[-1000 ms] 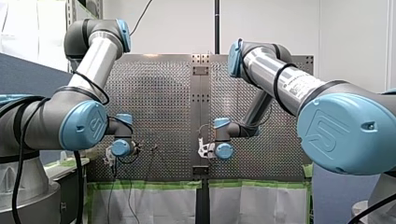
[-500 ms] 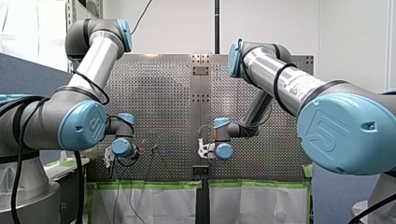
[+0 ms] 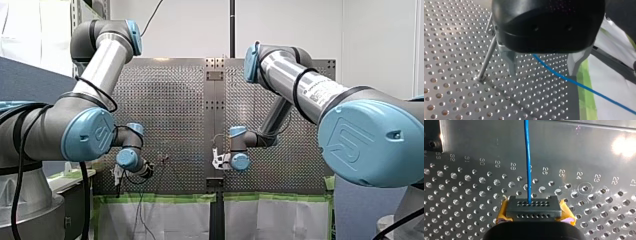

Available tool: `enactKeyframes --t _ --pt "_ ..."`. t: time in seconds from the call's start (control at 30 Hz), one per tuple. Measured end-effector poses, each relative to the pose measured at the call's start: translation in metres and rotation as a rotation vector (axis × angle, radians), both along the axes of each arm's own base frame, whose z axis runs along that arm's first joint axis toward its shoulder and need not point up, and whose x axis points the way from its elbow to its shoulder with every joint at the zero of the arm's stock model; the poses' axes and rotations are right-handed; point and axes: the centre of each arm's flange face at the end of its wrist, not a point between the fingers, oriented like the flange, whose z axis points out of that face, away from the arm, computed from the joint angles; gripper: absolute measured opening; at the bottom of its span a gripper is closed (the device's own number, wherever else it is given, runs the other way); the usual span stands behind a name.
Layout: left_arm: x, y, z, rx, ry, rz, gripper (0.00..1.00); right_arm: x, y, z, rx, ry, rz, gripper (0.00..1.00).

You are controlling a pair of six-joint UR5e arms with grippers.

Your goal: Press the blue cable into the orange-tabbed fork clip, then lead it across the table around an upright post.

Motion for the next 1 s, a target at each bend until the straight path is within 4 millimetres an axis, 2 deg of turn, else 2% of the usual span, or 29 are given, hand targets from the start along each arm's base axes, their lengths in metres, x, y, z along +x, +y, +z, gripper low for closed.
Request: enactKeyframes --t 0.27,0.57,1.0 --pt "-0.003 0.0 0.002 0.001 -0.007 -0.003 1.0 0.0 0.001 -0.001 0.006 0.005 0.001 0.0" --pt "-0.007 0.0 0.016 -0.015 -0.058 0.005 1.0 0.0 0.001 -0.001 0.007 0.005 0.001 0.0" --pt "-0.024 -0.01 0.027 -0.029 -0.108 -0.038 1.0 -0.001 0.001 -0.001 0.008 0.006 0.001 0.0"
